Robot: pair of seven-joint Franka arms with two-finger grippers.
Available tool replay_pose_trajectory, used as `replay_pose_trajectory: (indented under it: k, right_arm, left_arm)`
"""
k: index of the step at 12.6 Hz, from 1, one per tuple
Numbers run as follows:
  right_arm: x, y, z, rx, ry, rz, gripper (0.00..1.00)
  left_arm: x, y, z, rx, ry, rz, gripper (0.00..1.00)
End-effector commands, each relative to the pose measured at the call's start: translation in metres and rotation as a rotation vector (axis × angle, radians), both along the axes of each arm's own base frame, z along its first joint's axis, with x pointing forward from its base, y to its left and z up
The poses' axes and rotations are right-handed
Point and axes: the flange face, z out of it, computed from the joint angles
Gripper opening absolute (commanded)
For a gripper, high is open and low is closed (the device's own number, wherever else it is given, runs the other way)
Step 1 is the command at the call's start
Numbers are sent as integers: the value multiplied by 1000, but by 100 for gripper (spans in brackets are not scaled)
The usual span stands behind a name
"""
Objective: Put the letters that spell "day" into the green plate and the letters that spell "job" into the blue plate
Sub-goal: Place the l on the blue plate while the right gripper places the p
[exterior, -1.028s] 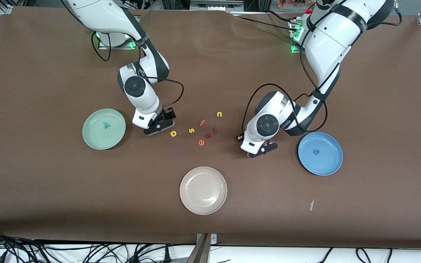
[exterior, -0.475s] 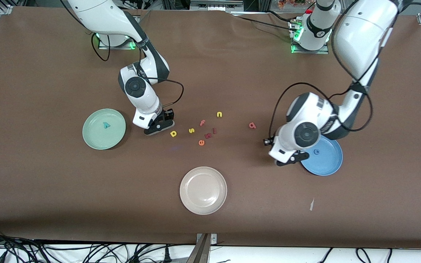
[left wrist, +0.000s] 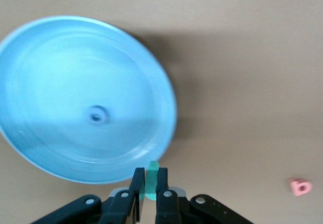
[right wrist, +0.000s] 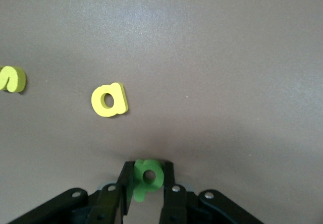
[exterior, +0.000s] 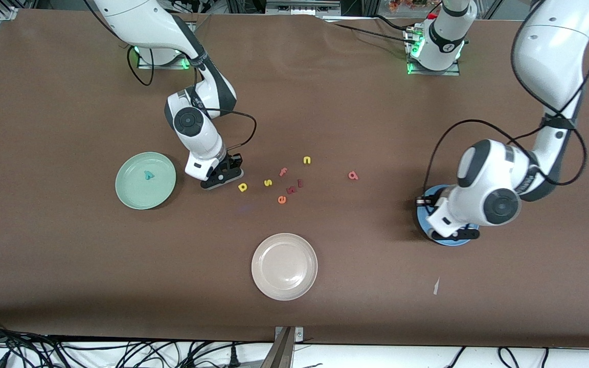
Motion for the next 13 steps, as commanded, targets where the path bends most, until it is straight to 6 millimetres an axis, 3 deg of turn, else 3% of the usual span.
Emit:
replay_pose_trajectory:
  k: [1, 3, 5, 7, 9, 10, 11, 13]
  right_arm:
    - [7, -13, 19, 8, -21, -5, 13]
    - [22, -49, 52, -13, 20, 23, 13]
    - [35, -97, 89, -23, 56, 102, 13]
    - [41, -144, 104, -25, 102, 175, 13]
    - [47, -184, 103, -18, 106, 228, 18]
    - [48, -195, 100, -19, 107, 223, 28]
    - [46, -201, 94, -20, 108, 214, 45]
    - [41, -203, 84, -20, 76, 203, 92]
  left_arm:
    - [1, 36, -14, -25, 17, -95, 0]
    - [1, 56, -39, 6, 27, -108, 0]
    - [2, 66, -61, 28, 20, -125, 0]
    - [1, 72, -67, 30, 26, -126, 0]
    - [-2, 72, -81, 23, 45, -125, 5]
    - [-3, 72, -84, 22, 50, -125, 40]
    - [-3, 73, -84, 20, 50, -123, 97]
    - [1, 75, -67, 28, 34, -118, 100]
